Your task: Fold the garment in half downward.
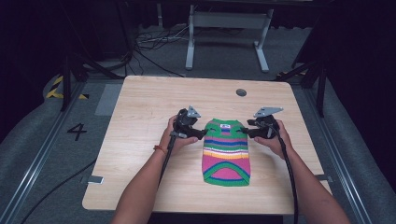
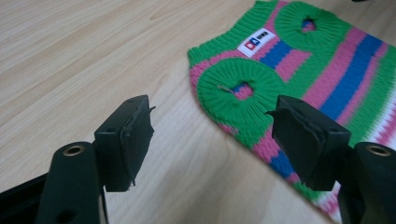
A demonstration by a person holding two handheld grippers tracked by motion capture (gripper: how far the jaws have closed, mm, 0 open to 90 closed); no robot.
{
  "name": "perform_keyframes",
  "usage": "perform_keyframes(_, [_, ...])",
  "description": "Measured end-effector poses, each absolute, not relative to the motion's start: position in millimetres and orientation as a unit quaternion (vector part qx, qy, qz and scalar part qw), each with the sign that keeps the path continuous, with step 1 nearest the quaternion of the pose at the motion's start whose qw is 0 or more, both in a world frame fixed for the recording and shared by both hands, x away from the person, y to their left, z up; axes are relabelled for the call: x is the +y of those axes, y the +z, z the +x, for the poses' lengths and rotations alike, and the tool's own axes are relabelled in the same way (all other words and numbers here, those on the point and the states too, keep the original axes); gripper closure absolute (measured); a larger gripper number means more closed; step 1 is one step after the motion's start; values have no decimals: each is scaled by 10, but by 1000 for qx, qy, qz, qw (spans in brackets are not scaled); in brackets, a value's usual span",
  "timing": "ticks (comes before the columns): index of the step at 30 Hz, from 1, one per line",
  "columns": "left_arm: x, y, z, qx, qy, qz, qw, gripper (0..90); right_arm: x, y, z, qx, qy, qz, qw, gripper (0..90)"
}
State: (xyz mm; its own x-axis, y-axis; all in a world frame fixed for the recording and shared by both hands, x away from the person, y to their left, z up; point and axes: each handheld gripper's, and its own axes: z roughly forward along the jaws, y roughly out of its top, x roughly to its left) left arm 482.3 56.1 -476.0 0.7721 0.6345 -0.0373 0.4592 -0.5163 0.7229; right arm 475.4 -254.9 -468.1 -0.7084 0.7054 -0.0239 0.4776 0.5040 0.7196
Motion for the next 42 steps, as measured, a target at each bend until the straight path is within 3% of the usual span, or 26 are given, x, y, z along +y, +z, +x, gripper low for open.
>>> perform_keyframes(11, [267, -4894, 5068, 348, 109, 856, 366, 353, -2416, -4776, 4965, 852, 346, 361, 152, 549])
perform_keyframes(14, [255, -4912, 5103, 347, 92, 855, 374, 414, -2398, -4801, 4993, 852, 341, 366, 153, 553])
perform_keyframes(20, [207, -4996, 5170, 355, 105, 864, 342, 394, -2351, -4905, 5069, 850, 336, 378, 144, 560])
perform_keyframes(32, [162, -4963, 5227, 350, 111, 865, 343, 356, -2392, -4848, 5207, 846, 330, 393, 146, 551])
perform_keyframes(42, [90, -5012, 5292, 370, 100, 855, 350, 404, -2416, -4949, 5247, 840, 338, 409, 118, 572])
